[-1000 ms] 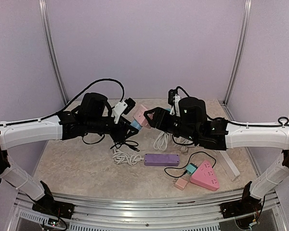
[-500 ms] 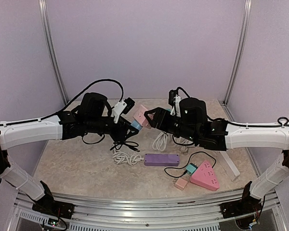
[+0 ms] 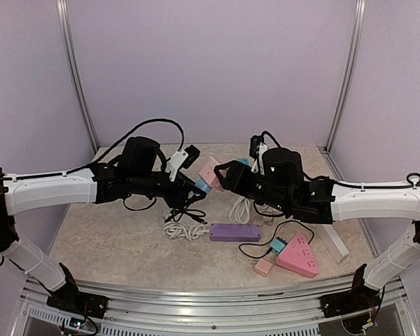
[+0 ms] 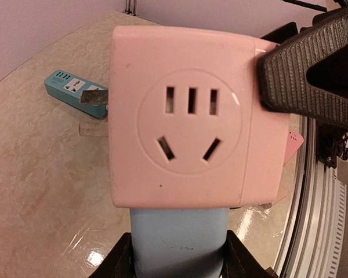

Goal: Pull the plug off the socket
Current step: Remove the plug from the socket.

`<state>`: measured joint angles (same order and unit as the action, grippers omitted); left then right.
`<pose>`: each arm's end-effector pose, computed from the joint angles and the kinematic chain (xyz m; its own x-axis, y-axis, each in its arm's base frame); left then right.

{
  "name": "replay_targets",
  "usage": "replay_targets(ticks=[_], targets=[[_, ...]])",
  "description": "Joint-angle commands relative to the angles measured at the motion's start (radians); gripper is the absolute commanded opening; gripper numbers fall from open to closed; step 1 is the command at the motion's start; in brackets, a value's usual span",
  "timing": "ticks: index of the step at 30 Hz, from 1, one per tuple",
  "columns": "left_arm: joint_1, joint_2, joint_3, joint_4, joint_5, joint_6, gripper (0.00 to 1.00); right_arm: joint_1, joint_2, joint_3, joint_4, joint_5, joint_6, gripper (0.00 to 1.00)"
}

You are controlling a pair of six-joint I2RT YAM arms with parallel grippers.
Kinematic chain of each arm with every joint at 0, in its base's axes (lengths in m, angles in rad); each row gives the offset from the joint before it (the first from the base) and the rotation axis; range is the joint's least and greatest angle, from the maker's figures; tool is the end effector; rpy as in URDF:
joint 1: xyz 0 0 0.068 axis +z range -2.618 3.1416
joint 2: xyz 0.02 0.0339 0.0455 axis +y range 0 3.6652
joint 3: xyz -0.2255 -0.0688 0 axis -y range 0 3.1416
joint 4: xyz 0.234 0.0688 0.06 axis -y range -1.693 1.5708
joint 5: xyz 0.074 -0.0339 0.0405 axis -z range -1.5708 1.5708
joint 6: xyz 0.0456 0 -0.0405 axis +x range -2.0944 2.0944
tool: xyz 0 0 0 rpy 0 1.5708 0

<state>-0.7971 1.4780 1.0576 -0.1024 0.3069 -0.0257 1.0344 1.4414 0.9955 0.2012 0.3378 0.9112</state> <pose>0.2270 -0.2521 0.2387 -0.3710 0.3448 -0.8623 0.8556 0.4879 -0.1731 0.1875 0.2858 0.2620 -0.5869 0.4718 -0.6580 -0.2984 0.6294 0.7175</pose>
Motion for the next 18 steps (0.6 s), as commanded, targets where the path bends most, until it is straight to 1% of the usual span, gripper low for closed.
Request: replay_targets(ticks=[1, 2, 4, 10, 15, 18], targets=[[0.006, -0.018, -0.01, -0.035, -0.054, 0.02, 0.06, -0.015, -0.041, 0.003, -0.01, 0.131, -0.044, 0.0], [-0.008, -0.025, -0.014, -0.036, -0.069, 0.063, 0.06, -0.02, -0.04, 0.014, -0.017, 0.127, -0.054, 0.0], [-0.02, -0.031, -0.019, -0.041, -0.094, 0.086, 0.06, -0.025, -0.037, 0.038, -0.032, 0.125, -0.079, 0.0], [-0.021, -0.043, -0.006, -0.059, -0.082, 0.102, 0.06, -0.084, -0.024, 0.07, -0.058, 0.076, -0.102, 0.0], [-0.02, -0.052, -0.01, -0.06, -0.067, 0.109, 0.06, -0.088, -0.051, 0.061, -0.048, 0.075, -0.11, 0.0], [-0.021, -0.044, -0.002, -0.067, -0.1, 0.1, 0.05, -0.088, -0.052, 0.067, -0.045, 0.051, -0.112, 0.0]])
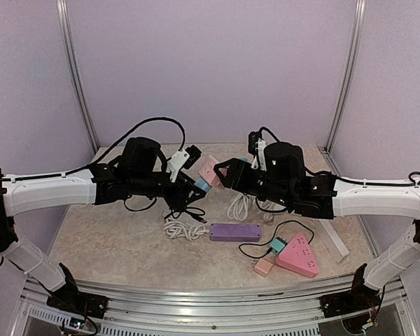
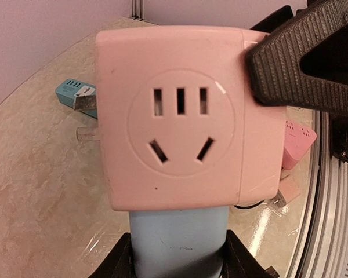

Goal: Pull the plug off the socket
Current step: Remove the plug from the socket.

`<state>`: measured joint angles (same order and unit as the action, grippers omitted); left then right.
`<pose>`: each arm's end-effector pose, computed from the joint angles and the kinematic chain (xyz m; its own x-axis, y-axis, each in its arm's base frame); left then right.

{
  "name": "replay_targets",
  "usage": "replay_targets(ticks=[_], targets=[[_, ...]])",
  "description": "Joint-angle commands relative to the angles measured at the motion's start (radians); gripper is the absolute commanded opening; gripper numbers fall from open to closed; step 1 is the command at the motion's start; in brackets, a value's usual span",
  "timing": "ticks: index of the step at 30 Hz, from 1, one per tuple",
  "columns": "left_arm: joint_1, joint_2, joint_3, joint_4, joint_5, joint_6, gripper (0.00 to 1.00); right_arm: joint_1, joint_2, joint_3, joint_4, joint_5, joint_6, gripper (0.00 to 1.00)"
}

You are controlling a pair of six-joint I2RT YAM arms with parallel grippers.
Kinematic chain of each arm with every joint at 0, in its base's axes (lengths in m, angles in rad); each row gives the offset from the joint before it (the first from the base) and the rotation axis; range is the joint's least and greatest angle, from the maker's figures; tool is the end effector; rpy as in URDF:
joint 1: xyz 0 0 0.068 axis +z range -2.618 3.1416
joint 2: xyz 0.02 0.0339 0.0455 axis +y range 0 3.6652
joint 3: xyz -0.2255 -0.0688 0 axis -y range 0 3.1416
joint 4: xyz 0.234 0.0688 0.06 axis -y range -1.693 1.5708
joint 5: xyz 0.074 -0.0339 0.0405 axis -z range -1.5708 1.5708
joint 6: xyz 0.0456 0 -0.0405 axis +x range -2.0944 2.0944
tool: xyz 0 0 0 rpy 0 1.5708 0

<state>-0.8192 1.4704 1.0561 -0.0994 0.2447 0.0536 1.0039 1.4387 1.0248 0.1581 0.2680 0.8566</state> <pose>0.2232 -0.2550 0.2405 -0.2894 0.3857 -0.8761 0.8697 0.4883 -0.0722 0.1943 0.2827 0.2680 -0.5997 0.4148 -0.6843 -0.3400 0.6420 0.6871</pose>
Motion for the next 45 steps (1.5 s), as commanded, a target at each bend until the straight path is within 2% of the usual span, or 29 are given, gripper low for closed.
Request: replay_targets(ticks=[1, 8, 14, 20, 24, 31, 36, 45], targets=[[0.002, -0.035, 0.003, -0.074, -0.046, 0.017, 0.05, -0.057, -0.048, 0.037, 0.0, 0.111, -0.058, 0.0], [0.047, -0.03, 0.031, -0.089, -0.008, -0.07, 0.05, -0.031, -0.052, -0.033, 0.075, 0.124, -0.035, 0.0], [0.092, -0.02, 0.04, -0.082, 0.055, -0.154, 0.05, 0.056, -0.05, -0.059, 0.11, 0.291, -0.015, 0.0], [0.108, -0.016, 0.041, -0.085, 0.056, -0.172, 0.05, 0.092, -0.027, -0.056, 0.113, 0.359, 0.023, 0.0], [0.097, -0.017, 0.035, -0.08, 0.048, -0.131, 0.05, 0.089, -0.016, -0.013, 0.046, 0.38, 0.023, 0.0], [0.027, -0.02, 0.025, -0.1, -0.084, -0.025, 0.05, 0.033, 0.003, 0.052, -0.016, 0.31, 0.004, 0.0], [0.009, -0.041, 0.009, -0.088, -0.104, 0.025, 0.04, -0.006, -0.001, 0.05, -0.009, 0.254, -0.002, 0.0], [0.02, -0.035, 0.019, -0.095, -0.075, -0.004, 0.06, -0.007, -0.006, 0.036, 0.027, 0.229, -0.02, 0.0]])
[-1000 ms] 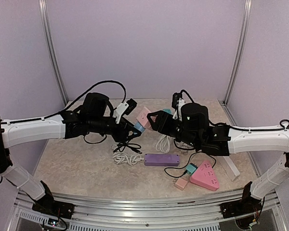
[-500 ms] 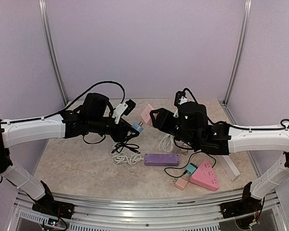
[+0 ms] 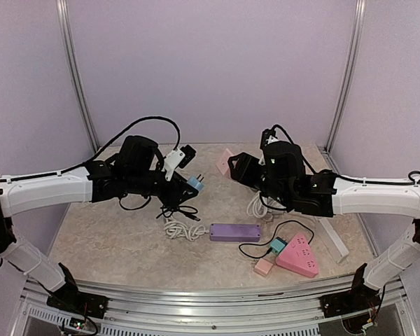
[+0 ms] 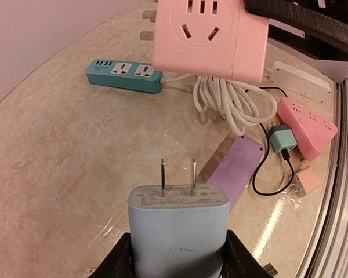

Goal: Pull the plug off the socket
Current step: Remove the plug from the socket.

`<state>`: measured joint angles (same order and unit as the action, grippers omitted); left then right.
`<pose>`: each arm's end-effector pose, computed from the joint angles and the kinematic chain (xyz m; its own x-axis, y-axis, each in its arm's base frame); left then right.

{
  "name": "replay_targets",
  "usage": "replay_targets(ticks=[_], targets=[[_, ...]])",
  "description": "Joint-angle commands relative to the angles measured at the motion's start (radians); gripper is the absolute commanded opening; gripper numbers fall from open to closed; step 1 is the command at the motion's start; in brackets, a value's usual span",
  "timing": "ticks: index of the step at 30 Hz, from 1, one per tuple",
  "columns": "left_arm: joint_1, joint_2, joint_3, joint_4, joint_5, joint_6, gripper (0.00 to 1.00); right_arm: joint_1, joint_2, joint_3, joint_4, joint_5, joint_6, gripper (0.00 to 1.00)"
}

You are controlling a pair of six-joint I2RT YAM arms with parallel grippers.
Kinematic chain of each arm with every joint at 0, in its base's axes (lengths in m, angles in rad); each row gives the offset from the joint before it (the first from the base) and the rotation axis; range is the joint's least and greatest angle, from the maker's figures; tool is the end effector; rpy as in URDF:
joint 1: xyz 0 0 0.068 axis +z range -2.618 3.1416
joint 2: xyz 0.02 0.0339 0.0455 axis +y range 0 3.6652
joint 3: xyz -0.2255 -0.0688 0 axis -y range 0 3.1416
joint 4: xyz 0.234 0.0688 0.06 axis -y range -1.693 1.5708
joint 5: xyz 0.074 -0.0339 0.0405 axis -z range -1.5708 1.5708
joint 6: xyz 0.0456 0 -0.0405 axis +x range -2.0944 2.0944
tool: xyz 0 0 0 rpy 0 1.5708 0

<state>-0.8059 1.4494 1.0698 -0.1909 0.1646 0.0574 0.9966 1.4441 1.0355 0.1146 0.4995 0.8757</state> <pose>0.2248 -0.2450 0.2421 -0.3270 0.4225 -0.8453 0.8273 0.5603 -0.0401 0.2026 0.2730 0.2662 -0.4756 0.5060 -0.7196 -0.1917 0.7388 0.6461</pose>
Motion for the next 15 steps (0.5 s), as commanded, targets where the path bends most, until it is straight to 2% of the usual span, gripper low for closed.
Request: replay_targets(ticks=[1, 4, 8, 15], targets=[[0.019, -0.003, 0.015, -0.019, 0.022, -0.029, 0.06, 0.0, -0.013, 0.028, 0.068, -0.002, -0.047, 0.0], [0.061, 0.073, 0.077, -0.091, 0.044, -0.081, 0.05, -0.004, -0.035, 0.024, 0.056, 0.015, -0.067, 0.0], [0.099, 0.134, 0.097, -0.108, 0.045, -0.121, 0.05, -0.019, -0.079, -0.003, 0.049, 0.025, -0.083, 0.0], [0.11, 0.248, 0.162, -0.195, 0.007, -0.137, 0.08, -0.022, -0.111, -0.034, 0.058, 0.011, -0.087, 0.0]])
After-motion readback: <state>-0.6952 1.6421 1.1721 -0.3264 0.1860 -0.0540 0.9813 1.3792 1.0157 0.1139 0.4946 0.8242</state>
